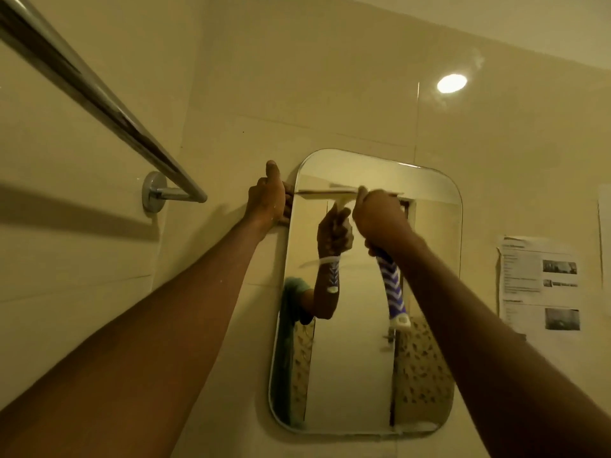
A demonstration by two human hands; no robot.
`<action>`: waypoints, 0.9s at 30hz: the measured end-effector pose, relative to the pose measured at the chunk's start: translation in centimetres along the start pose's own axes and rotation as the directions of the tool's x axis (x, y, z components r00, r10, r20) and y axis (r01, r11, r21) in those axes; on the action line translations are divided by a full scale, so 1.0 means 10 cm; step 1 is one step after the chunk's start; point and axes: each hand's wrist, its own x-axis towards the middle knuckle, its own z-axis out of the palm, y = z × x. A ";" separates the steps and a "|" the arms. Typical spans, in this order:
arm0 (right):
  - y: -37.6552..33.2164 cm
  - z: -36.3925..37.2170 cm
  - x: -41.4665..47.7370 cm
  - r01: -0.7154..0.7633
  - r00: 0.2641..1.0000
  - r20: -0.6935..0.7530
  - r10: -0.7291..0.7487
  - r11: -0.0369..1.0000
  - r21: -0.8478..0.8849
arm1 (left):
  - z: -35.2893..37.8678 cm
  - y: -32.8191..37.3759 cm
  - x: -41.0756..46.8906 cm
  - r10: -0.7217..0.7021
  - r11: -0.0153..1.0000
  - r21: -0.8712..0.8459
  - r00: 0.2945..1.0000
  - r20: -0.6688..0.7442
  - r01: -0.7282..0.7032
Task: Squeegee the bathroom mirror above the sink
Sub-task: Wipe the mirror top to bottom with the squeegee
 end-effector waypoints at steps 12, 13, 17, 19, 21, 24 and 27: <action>0.43 0.01 -0.41 0.000 1.000 -0.013 0.000 1.000 -0.029 | 0.06 -0.08 -0.08 0.178 0.913 0.374 0.984 -0.014 -0.160; 0.37 -0.15 -0.20 0.013 0.997 -0.077 -0.017 0.999 -0.052 | 0.07 -0.09 -0.07 0.192 0.895 0.413 0.981 -0.013 -0.170; 0.33 -0.48 0.30 -0.065 0.988 -0.142 0.054 0.996 -0.068 | 0.09 -0.14 -0.02 0.241 0.852 0.482 0.970 -0.017 -0.203; 0.49 -0.39 0.19 -0.082 0.993 -0.092 0.076 0.995 -0.063 | 0.10 -0.16 0.00 0.253 0.844 0.492 0.967 -0.016 -0.213; 0.75 -0.18 -0.09 -0.070 0.996 -0.051 0.068 0.996 -0.051 | 0.10 -0.17 0.02 0.256 0.841 0.498 0.967 -0.020 -0.212; 1.16 0.17 -0.62 -0.107 0.994 -0.010 0.107 0.989 -0.098 | 0.09 -0.15 0.02 0.239 0.840 0.508 0.970 -0.032 -0.190; 1.29 0.20 -0.83 -0.135 0.988 0.044 0.145 0.975 -0.177 | 0.08 -0.16 -0.02 0.209 0.823 0.546 0.977 -0.037 -0.155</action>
